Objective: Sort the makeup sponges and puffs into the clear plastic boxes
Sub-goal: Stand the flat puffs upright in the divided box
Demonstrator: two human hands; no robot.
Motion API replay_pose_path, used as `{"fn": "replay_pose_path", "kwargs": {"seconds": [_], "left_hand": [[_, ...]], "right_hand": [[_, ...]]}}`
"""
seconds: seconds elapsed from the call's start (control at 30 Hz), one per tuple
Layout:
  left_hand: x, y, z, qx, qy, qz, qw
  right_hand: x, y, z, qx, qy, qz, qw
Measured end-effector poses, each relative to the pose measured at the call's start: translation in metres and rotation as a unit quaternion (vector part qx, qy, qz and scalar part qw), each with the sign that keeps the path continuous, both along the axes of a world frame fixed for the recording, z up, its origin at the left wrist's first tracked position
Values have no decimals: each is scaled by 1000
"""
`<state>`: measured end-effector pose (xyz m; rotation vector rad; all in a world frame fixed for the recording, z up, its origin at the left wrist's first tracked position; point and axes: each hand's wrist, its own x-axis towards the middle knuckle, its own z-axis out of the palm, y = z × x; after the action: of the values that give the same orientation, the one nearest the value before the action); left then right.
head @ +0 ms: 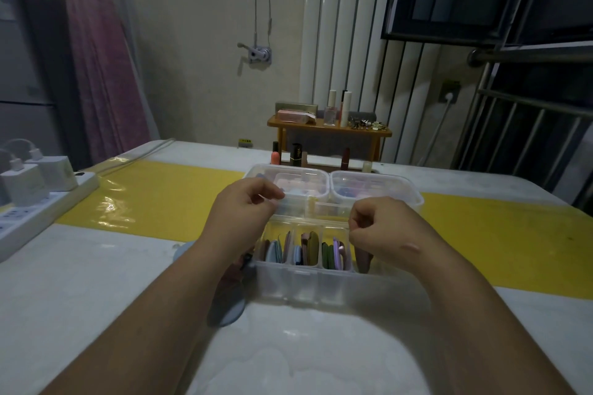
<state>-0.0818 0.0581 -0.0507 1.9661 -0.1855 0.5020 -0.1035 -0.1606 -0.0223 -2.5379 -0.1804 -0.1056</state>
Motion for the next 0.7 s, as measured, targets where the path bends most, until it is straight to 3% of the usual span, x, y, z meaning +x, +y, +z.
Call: {"fn": "replay_pose_path", "kwargs": {"seconds": [0.5,0.7], "left_hand": [[5,19,6,-36,45,62,996],[13,30,-1,30,111,106,988]], "right_hand": [[3,2,-6,7,-27,19,999],[1,7,-9,46,-58,25,997]]}}
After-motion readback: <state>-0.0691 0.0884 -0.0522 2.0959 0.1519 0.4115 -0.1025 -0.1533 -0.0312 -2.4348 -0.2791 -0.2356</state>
